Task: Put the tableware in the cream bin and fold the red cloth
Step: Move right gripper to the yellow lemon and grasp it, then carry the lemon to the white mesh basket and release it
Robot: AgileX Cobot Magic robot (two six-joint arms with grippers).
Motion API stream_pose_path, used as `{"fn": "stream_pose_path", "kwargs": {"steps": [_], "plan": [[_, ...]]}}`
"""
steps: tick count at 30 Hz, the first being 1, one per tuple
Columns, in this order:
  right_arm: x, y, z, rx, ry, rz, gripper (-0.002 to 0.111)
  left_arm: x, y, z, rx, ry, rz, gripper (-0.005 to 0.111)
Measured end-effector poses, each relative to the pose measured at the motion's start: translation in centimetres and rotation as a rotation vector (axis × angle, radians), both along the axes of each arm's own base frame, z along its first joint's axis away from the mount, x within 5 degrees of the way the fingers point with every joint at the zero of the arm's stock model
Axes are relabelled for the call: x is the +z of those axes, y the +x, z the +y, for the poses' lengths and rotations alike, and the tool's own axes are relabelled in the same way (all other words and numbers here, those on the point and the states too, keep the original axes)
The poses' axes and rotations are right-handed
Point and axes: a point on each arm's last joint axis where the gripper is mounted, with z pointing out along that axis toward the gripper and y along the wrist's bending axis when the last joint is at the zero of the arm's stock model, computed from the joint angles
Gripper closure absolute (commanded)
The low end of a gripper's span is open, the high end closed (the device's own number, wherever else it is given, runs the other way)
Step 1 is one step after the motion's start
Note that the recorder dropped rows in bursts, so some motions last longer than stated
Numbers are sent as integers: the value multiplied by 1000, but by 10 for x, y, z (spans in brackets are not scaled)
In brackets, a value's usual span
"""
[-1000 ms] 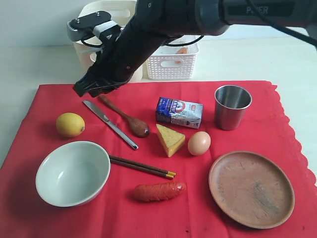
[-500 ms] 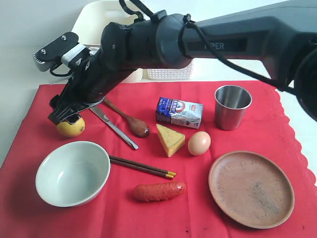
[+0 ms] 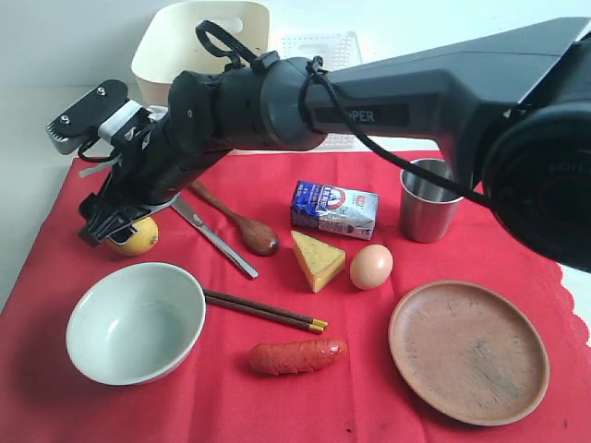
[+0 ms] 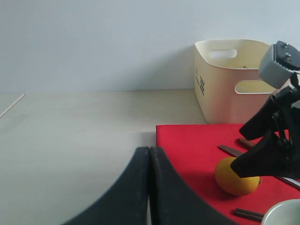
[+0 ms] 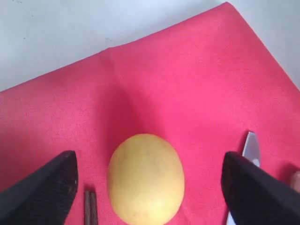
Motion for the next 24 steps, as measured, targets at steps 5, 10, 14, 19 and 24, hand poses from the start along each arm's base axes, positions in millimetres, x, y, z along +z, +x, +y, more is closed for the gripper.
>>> {"fn": "stream_pose_path", "kwargs": {"steps": [5, 10, 14, 19, 24], "plan": [[-12, 2, 6, 11, -21, 23, 29, 0, 0, 0, 0, 0, 0, 107], [-29, 3, 8, 19, -53, 51, 29, 0, 0, 0, 0, 0, 0, 107], [-35, 3, 9, 19, -60, 56, 30, 0, 0, 0, 0, 0, 0, 107], [-39, 4, 10, 18, -63, 61, 33, 0, 0, 0, 0, 0, 0, 107], [-41, 4, 10, 15, -63, 65, 40, 0, 0, 0, 0, 0, 0, 107]]}}
